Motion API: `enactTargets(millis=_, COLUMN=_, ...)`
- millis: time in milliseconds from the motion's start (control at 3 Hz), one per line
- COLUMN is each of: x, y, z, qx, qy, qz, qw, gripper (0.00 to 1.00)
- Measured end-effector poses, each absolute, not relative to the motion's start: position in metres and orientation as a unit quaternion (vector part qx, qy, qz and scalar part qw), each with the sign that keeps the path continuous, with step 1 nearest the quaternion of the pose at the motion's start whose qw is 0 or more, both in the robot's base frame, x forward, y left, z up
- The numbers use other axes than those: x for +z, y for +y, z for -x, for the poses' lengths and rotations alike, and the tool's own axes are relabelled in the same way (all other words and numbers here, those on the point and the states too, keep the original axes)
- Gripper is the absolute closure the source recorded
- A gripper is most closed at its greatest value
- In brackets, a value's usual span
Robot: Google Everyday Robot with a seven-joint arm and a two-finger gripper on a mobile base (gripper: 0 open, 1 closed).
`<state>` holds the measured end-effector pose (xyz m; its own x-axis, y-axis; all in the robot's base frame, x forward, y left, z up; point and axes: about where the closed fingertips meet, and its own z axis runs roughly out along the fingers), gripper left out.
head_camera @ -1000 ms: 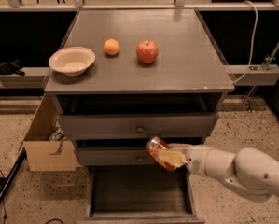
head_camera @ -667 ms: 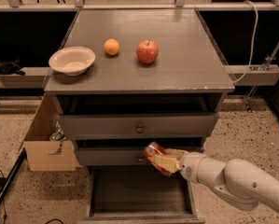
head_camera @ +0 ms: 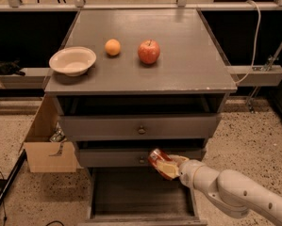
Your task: Place coke can into bottom drawer
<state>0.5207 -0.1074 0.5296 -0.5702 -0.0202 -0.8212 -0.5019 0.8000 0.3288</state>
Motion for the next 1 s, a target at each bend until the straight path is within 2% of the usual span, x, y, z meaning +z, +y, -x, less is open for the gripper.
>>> enactTargets(millis=667, x=0.507, y=-0.102, z=-0.525, qx=0.269, qy=0.851, qz=0.148, qw=0.426, gripper=1.00)
enactTargets(millis=1000, x=0.448, y=-0.099, z=-0.516, qx=0.262, qy=0.872, qz=0.126, qw=0.394, gripper=1.00)
